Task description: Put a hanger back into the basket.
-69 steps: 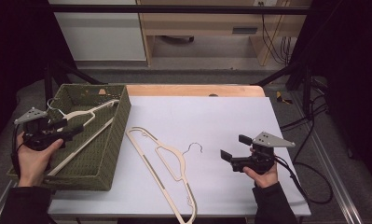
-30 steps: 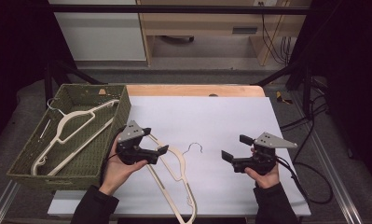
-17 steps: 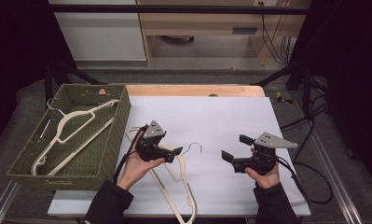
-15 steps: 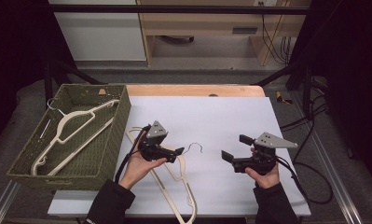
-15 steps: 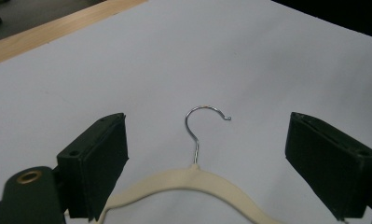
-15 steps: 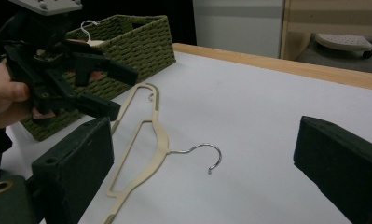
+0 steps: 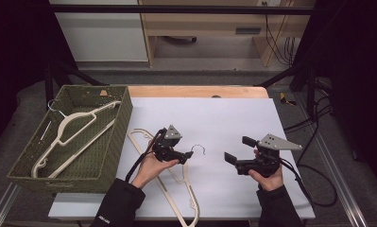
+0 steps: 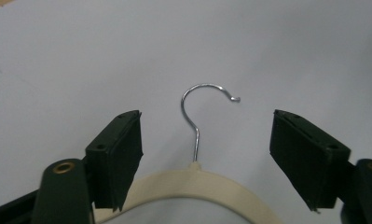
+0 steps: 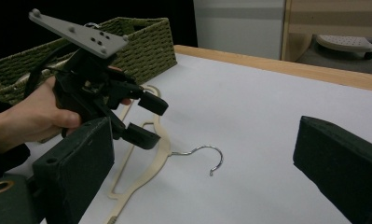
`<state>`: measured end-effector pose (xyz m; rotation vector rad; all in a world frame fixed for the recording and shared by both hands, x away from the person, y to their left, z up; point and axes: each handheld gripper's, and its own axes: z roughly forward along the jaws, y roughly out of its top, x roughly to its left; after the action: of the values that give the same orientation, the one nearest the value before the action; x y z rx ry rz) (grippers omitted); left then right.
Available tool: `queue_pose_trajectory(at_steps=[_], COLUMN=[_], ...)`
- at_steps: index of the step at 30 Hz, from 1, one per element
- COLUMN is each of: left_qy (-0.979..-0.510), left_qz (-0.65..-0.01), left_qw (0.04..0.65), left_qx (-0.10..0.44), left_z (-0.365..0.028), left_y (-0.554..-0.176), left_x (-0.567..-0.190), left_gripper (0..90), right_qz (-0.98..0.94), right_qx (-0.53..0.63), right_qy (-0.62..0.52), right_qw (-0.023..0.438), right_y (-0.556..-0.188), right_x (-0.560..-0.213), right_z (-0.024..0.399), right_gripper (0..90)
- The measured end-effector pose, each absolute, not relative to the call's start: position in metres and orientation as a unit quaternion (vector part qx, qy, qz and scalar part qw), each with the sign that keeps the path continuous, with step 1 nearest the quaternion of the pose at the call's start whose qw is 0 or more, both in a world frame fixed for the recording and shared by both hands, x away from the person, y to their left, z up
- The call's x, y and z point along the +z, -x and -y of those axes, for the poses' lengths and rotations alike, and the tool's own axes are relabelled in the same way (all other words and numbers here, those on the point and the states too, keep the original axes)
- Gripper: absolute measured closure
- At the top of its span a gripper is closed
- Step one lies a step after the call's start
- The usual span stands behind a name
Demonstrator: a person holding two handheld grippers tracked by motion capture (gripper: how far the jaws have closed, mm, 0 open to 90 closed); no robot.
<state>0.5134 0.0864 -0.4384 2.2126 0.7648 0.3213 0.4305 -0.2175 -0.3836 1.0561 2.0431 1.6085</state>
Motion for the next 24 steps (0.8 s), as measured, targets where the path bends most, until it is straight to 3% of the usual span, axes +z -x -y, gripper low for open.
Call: queue_pose_trajectory(at_steps=[24], left_qy=[-0.887], left_qz=[-0.300], left_qw=[0.334], left_qx=[0.107], left_z=[-0.071], left_y=[-0.534], left_x=[-0.470], left_gripper=[72.9], right_qz=[-0.720], right_qx=[0.564], right_qy=[-0.370], right_qw=[0.164], right_y=[-0.431], right_x=[-0.385], right_z=[0.215], right_gripper=[5.8])
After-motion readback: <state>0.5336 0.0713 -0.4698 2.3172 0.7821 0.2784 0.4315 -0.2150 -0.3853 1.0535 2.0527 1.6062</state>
